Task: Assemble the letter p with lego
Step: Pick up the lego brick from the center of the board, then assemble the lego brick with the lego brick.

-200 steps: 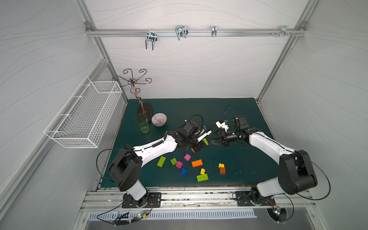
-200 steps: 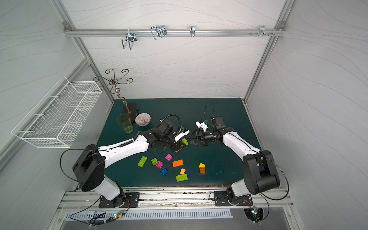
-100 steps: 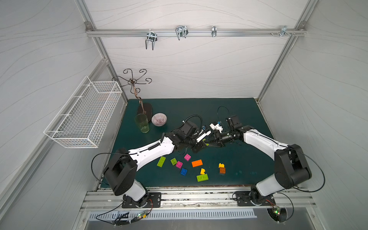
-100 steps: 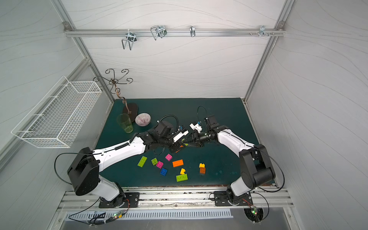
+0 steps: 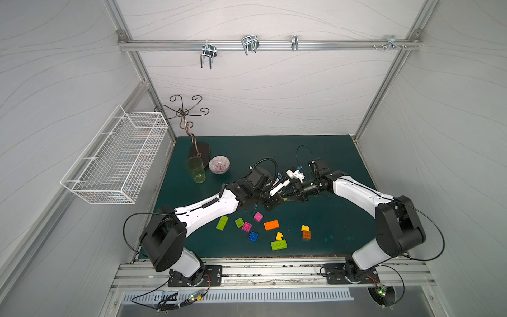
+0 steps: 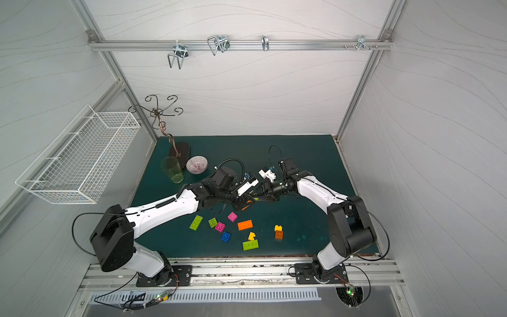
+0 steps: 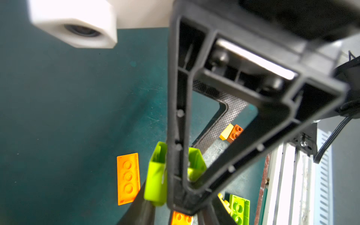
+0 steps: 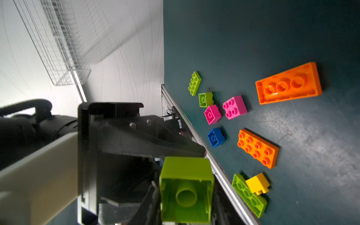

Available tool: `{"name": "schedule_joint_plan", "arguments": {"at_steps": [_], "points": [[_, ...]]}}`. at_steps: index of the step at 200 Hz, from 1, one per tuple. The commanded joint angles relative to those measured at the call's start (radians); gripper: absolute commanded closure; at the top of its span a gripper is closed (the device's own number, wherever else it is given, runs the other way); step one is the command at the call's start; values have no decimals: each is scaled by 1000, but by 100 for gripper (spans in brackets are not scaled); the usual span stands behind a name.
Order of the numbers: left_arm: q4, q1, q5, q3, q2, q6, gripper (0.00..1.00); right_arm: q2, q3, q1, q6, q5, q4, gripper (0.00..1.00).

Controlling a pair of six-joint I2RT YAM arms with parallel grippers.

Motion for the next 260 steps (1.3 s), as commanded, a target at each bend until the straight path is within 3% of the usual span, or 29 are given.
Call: {"name": "schedule_joint_plan", "arguments": {"at_steps": [1, 14, 56, 90, 123, 198, 260], "points": [[45, -4, -15, -2, -38, -25, 46, 5, 19, 12, -27, 26, -31, 91], [52, 1, -77, -21, -62, -59, 27, -3, 30, 13, -51, 82, -65, 91], [106, 91, -291, -201, -253, -321, 1, -8, 56, 77, -172, 368, -135, 92], [106, 254, -252, -352, -402, -576, 1, 8, 89, 190, -260, 665, -137, 93], [50, 271, -360, -395, -425, -674, 1, 74, 152, 305, -346, 910, -151, 94], [124, 348, -452, -565, -598, -710, 1, 284, 309, 412, -414, 1126, -229, 96], [117, 357, -449, -561, -605, -707, 1, 371, 387, 427, -451, 1208, -271, 97]]}}
